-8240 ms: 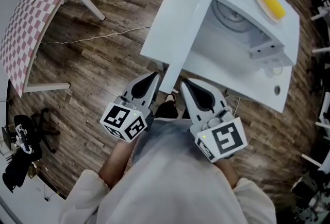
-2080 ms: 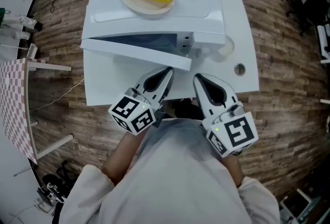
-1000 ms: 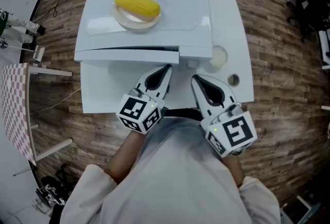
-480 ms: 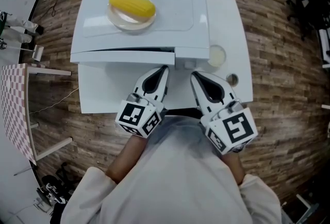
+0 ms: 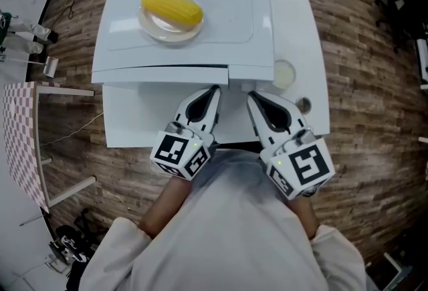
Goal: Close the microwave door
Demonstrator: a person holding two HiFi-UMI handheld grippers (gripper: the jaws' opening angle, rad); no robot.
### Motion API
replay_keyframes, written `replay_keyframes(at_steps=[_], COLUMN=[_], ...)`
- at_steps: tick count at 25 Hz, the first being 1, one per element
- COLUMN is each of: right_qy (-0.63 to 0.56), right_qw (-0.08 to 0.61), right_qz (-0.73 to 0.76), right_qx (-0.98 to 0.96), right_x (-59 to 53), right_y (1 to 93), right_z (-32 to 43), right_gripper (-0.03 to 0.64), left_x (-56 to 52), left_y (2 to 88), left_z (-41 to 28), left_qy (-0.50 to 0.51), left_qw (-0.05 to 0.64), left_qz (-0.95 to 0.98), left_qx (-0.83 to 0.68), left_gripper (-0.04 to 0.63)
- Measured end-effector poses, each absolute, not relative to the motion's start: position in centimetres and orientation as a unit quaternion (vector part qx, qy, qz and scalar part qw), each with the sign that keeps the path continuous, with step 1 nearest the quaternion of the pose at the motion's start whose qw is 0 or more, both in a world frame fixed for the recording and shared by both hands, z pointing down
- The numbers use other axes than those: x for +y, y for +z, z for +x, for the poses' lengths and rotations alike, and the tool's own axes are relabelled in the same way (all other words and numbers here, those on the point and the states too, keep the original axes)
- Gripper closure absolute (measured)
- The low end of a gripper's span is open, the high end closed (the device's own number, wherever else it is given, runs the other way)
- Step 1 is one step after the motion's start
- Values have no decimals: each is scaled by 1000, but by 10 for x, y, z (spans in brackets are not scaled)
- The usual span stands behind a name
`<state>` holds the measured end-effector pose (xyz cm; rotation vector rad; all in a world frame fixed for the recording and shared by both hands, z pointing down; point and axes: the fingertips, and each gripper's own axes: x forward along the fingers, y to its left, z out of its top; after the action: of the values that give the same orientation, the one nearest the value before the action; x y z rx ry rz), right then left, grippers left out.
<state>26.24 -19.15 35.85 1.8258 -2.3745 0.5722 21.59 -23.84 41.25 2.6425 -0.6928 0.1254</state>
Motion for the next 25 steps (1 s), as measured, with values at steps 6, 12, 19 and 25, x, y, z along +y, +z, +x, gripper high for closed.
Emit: replay_keyframes(at_steps=[6, 12, 19, 25], right_qy=[187, 185, 190, 194], right_qw=[46, 45, 45, 28], right_qz=[595, 592, 611, 637], right_qx=[-781, -783, -767, -745], right_x=[-194, -193, -179, -175], right_y=[359, 358, 358, 350], right_z=[262, 258, 266, 276], right_gripper=[594, 594, 594, 594], left_x=[-238, -246, -241, -233], left_y=[414, 413, 418, 406], left_z=[218, 220, 234, 234], left_qy=[46, 46, 59, 55], left_qw=[205, 207, 210, 215], left_qz=[947, 944, 950, 955], left_qx=[-244, -253, -224, -197], left_gripper=[578, 578, 577, 577])
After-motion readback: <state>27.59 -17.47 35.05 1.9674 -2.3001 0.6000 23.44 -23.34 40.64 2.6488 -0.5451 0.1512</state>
